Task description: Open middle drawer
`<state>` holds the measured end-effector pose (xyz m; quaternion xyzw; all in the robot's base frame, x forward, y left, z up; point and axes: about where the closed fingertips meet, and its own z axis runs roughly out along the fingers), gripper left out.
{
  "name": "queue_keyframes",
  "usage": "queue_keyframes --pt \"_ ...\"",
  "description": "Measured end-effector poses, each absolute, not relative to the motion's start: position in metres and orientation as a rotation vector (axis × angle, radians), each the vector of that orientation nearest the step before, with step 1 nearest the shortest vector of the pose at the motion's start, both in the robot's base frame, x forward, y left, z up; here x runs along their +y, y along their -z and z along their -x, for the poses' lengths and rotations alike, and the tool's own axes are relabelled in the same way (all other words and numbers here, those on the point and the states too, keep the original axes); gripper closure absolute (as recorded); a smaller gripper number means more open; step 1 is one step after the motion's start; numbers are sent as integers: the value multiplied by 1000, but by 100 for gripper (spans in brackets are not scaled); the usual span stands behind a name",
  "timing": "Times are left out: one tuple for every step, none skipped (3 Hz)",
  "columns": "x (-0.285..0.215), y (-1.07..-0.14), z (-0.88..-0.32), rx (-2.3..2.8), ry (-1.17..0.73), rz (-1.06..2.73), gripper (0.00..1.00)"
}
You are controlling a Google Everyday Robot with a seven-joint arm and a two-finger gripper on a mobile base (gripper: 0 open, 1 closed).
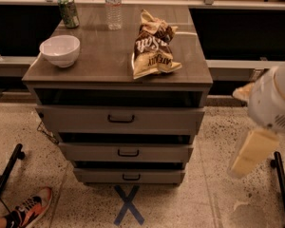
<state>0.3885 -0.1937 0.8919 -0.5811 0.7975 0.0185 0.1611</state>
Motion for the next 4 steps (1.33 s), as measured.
queue_keyframes --pt "-197 -857 -378 2320 -78 1660 0" --pt "-197 -857 -377 2322 -81 1665 0" --pt "-189 -841 -381 2311 -162 1632 0" --pt "-164 -800 -387 2291 -302 1579 0"
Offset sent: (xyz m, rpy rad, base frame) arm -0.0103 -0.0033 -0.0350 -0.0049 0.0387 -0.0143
